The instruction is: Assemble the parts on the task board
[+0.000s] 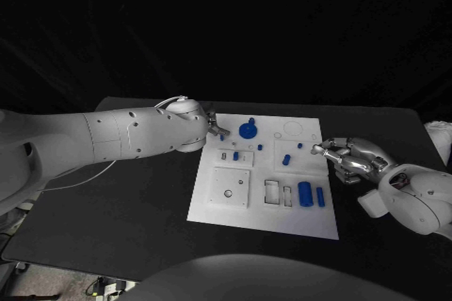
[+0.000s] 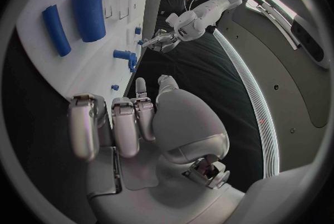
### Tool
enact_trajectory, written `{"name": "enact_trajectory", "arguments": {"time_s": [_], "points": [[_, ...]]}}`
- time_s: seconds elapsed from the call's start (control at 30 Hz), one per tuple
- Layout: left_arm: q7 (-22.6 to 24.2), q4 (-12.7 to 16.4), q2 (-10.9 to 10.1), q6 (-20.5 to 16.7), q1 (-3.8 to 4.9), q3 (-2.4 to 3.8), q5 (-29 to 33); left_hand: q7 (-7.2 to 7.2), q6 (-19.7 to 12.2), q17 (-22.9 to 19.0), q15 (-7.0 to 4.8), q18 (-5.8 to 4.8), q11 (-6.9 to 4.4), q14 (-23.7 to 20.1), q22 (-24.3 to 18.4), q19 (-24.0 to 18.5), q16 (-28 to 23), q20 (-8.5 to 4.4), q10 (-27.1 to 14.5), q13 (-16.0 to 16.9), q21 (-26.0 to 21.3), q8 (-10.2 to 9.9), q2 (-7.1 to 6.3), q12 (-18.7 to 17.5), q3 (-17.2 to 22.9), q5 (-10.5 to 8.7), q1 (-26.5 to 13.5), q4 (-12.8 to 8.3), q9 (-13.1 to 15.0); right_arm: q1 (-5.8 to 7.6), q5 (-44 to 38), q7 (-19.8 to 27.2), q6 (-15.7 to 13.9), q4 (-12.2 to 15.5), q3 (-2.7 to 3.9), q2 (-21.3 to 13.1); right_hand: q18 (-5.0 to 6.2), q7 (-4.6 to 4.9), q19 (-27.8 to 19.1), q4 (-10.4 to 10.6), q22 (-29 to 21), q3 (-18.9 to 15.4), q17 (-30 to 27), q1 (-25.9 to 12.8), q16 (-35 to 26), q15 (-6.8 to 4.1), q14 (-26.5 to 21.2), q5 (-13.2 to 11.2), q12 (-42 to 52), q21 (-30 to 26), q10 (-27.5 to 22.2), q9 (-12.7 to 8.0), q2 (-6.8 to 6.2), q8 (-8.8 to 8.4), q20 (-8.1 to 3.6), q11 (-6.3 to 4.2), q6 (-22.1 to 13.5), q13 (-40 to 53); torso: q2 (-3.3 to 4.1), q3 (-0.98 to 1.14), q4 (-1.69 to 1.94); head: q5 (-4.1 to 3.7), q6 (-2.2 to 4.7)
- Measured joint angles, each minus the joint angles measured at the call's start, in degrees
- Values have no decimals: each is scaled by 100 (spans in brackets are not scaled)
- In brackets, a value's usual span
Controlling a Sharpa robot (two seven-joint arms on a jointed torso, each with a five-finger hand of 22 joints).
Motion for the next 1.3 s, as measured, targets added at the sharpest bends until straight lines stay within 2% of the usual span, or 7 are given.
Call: {"name": "enact_trajectory", "arguments": {"time_s": [0.23,0.47,0.6,1.07,1.3], "points": [[16,-41,42,18,-38,0,3,19,-20,0,0,1,0,0,0,0,0,0,0,0,-23,24,23,0,-1,28,23,-1,30,0,0,-4,3,-12,0,1,0,0,0,0,-1,0,0,0,0,0,0,0,0,0,0,0,0,0,0,0,0,0,0,-2,0,-11,0],[30,-78,51,24,-67,0,11,19,-61,0,0,1,0,0,0,0,0,0,0,0,-45,24,75,0,0,165,75,0,75,0,0,-10,7,-17,0,1,0,0,0,0,-1,0,-1,0,0,1,0,0,0,0,0,1,0,0,0,0,0,0,1,-1,1,-12,0],[39,-94,60,24,-74,0,14,19,-61,-1,0,1,0,0,0,0,0,0,0,0,-45,24,74,0,0,177,75,0,80,0,0,-13,9,-19,0,2,0,0,0,0,-1,0,-1,24,0,1,1,0,0,0,0,1,-24,0,0,0,0,-12,1,0,1,-12,0],[75,-112,94,25,-86,0,55,-1,-81,-1,0,1,0,0,0,0,0,0,0,-1,-78,74,165,0,0,558,242,0,173,0,0,-30,17,-20,0,-4,-1,0,0,16,-2,15,4,27,0,2,1,0,0,-27,0,-4,-20,0,1,0,0,-12,1,2,-3,-13,0],[113,-123,115,19,-89,2,95,-1,-81,3,-21,1,-32,-21,0,0,0,0,-9,-1,-103,74,163,0,43,773,412,-9,214,0,-1,-42,26,-25,0,-4,-1,0,-22,2,-2,29,3,51,0,2,1,-1,21,-27,0,-4,4,0,22,0,0,-9,1,2,-2,-13,0]]}}
